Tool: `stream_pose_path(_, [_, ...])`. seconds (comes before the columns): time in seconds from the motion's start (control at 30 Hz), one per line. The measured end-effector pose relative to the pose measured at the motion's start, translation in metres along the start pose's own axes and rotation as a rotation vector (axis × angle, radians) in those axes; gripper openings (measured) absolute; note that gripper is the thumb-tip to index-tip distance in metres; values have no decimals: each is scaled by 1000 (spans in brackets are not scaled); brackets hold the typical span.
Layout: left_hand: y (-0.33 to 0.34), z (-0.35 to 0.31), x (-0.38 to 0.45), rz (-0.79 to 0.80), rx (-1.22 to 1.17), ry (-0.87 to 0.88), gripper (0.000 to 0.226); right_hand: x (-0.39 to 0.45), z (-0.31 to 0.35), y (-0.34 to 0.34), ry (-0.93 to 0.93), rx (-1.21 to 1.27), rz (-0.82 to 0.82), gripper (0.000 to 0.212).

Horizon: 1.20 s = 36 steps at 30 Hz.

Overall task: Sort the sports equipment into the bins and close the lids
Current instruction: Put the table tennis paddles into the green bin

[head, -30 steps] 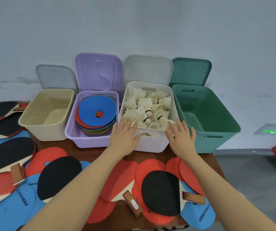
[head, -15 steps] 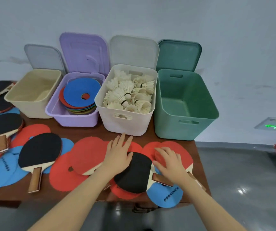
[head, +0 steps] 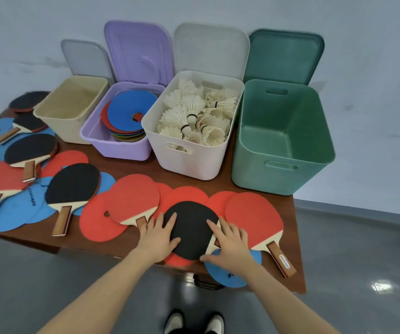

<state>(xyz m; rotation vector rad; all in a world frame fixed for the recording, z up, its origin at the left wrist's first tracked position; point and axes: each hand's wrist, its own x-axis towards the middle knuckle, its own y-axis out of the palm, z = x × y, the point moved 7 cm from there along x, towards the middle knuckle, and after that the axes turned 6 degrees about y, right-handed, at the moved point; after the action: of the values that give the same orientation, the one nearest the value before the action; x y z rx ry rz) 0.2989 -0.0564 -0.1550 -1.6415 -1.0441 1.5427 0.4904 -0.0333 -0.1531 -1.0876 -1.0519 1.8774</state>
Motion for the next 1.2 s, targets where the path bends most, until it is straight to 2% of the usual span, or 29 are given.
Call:
stream_pose_path(0.17, [-4, -1, -5, -96, -130, 19, 73, 8, 12, 5, -22, -12, 3, 111])
stream_pose_path(0.3, [-12, 3, -14, -222, -297, 42, 73, 5, 15, 5, -81, 50, -59, 107])
stream_pose_path(0.47, [-32, -1, -24, -372, -468, 132, 69, -8, 9, -4, -32, 144, -156, 101])
stream_pose_path(0.6, [-50, -20, -17, -403, -589, 237, 72, -22, 4, -20, 4, 211, -160, 103])
stream_pose_path(0.77, [-53, -42, -2, -366, -405, 290, 72, -25, -11, -22, 111, 219, -125, 111])
stream_pose_path(0.97, [-44, -37, 3, -303, -372, 302, 73, -24, -7, 0, 190, 111, -108, 124])
stream_pose_path(1.07, [-48, -29, 4, -316, -376, 323, 72, -18, 3, -2, 178, 84, -157, 121])
stream_pose_path(1.2, [-52, -7, 2, -368, -387, 356, 63, -12, 20, -8, 159, 203, -271, 110])
